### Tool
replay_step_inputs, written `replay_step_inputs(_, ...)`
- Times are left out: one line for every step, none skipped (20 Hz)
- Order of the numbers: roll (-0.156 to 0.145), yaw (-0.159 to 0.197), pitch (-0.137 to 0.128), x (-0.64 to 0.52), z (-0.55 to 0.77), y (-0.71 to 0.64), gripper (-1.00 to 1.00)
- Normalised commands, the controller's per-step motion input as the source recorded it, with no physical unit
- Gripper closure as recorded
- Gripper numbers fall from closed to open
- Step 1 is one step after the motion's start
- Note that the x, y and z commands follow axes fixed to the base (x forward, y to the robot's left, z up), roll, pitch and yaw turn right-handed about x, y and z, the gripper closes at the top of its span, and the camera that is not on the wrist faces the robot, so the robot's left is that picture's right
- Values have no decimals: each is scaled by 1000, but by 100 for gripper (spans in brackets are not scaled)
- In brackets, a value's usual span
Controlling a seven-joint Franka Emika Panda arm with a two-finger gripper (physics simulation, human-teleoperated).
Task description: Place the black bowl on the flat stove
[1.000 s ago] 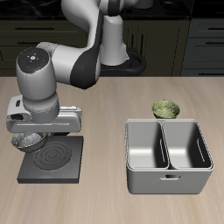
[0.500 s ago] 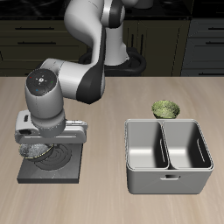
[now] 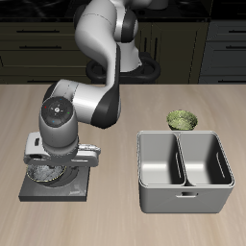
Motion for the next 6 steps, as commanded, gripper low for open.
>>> replay_step_inputs(-13,-80,65,-313,-20,225,-100)
replay_step_inputs(-18,-11,64,-156,31,177,-100)
replay_step_inputs(-33,1,45,-198,113,225,-100)
replay_step_inputs(67,-75,-12,-254,256,353,-100)
replay_step_inputs(37,26,-31,-282,321,300,-100)
replay_step_inputs(-22,-9,-34,-355,432,205,-100)
